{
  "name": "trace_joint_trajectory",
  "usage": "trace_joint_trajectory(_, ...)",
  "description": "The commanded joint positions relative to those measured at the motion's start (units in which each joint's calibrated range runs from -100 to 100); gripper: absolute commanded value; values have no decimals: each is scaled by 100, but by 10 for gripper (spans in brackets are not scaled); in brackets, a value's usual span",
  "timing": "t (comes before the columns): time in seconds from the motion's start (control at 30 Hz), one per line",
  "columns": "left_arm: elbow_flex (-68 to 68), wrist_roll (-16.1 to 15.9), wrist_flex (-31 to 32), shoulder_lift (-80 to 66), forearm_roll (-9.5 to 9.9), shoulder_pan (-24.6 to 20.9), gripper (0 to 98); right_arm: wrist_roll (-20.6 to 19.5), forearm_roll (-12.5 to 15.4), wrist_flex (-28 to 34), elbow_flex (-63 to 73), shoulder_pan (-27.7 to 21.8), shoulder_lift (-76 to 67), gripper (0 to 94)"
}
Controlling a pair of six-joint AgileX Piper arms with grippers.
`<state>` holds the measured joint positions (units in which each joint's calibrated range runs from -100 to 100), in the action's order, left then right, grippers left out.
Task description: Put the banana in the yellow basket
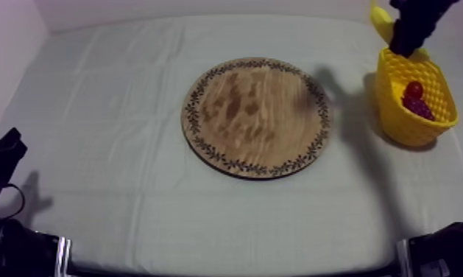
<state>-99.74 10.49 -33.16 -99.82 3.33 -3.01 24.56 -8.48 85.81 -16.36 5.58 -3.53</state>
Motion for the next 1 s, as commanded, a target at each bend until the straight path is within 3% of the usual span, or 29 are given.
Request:
trace_joint_trajectory(0.0,-3,-1,1,0,2,1,1,-130,47,55,85,-340,78,48)
trace_joint_trajectory(0.5,-3,-1,1,0,2,1,1,-534,281,755,117,-1157,777,28)
trace_joint_trajectory(0.73,-3,-1,1,0,2,1,1,-530,339,638,-139,-1301,1060,46)
trace_joint_trajectory(0.97,-3,-1,1,0,2,1,1,-565,345,78,-140,-1357,1450,107)
